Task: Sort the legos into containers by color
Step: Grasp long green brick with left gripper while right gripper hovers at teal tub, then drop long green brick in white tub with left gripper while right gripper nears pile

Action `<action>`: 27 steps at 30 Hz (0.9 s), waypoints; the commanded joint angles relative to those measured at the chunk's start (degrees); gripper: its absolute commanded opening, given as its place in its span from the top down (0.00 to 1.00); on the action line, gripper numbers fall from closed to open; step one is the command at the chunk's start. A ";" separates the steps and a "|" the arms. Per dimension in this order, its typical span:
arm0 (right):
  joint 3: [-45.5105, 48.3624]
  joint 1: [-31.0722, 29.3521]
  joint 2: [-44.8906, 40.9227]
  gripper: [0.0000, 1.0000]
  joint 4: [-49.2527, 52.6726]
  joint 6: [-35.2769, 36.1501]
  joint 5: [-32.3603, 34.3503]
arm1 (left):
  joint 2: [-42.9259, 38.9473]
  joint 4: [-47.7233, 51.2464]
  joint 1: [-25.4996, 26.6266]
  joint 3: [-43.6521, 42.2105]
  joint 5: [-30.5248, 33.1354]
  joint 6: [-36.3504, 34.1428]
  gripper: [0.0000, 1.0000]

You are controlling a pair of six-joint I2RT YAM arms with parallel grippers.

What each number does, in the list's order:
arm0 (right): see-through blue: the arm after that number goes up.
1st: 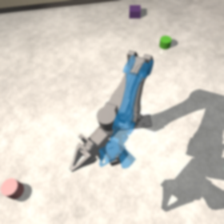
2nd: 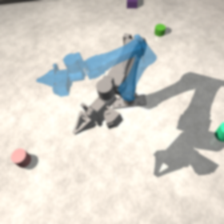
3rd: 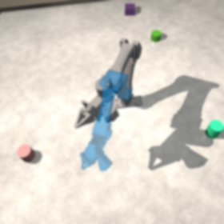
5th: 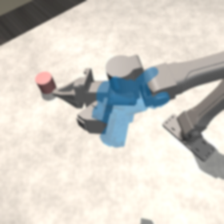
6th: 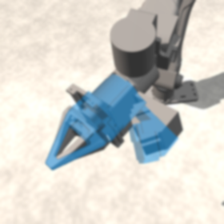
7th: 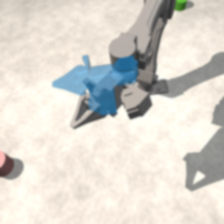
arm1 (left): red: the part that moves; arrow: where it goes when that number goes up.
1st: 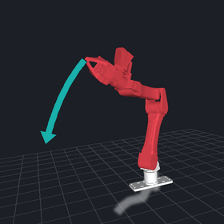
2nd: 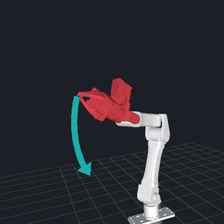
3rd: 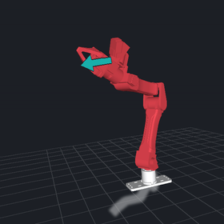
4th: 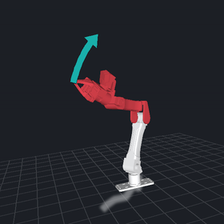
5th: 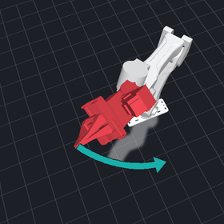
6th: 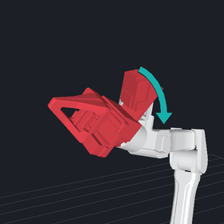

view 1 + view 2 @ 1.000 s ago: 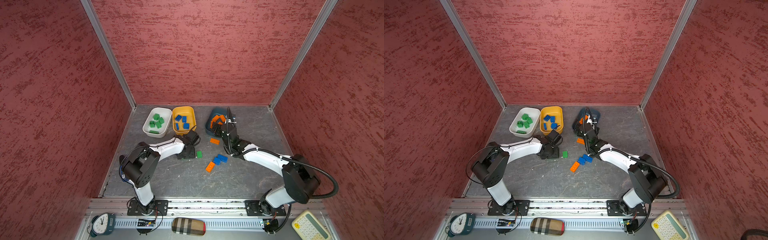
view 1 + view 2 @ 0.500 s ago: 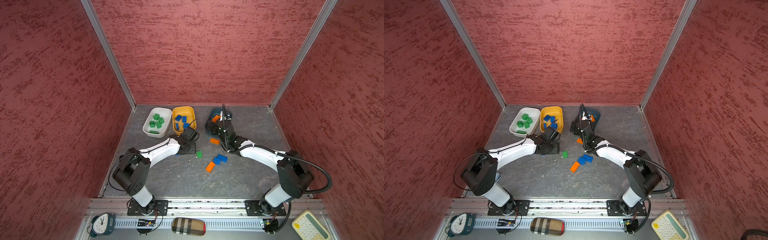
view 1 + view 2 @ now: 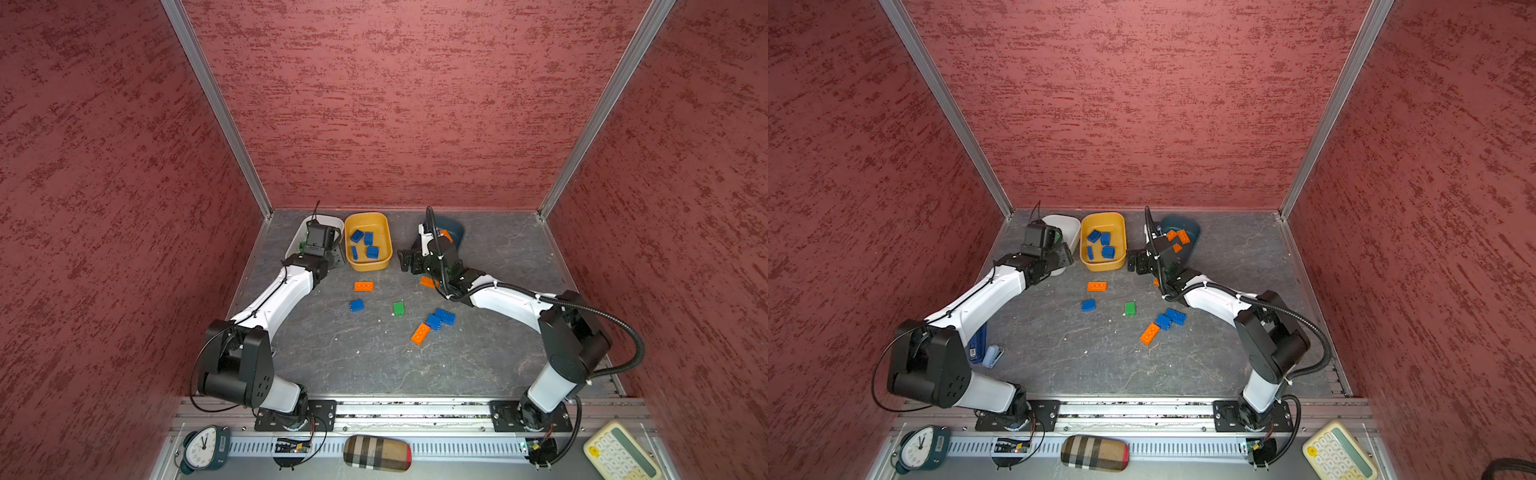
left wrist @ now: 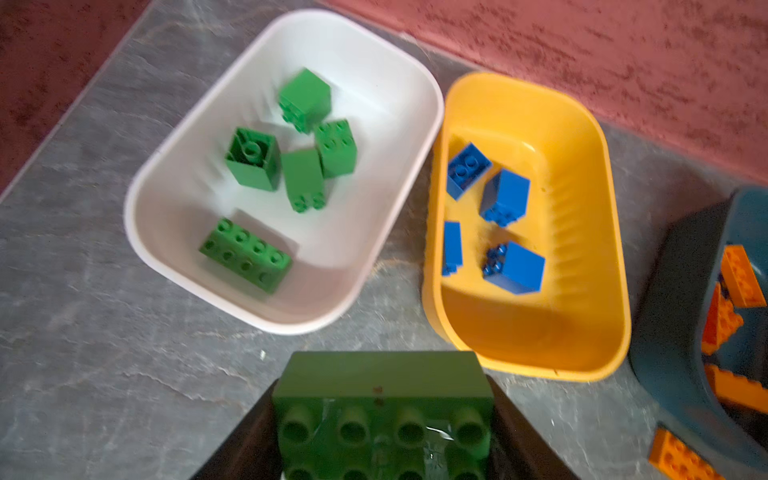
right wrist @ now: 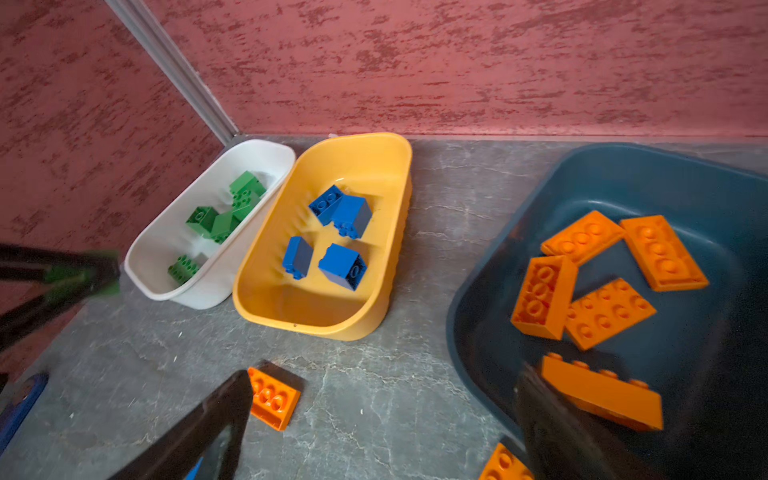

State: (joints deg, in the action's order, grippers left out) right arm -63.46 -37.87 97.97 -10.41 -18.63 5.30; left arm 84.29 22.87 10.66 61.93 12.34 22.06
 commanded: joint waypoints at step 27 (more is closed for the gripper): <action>-6.46 -3.27 4.70 0.01 4.87 6.04 -6.76 | 37.64 3.65 -11.95 37.70 -12.65 -2.99 0.39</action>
State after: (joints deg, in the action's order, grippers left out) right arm -68.62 -40.80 102.39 -6.52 -13.76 -2.48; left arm 119.72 23.05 -1.43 96.14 3.16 18.39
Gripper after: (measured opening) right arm 0.989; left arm 0.655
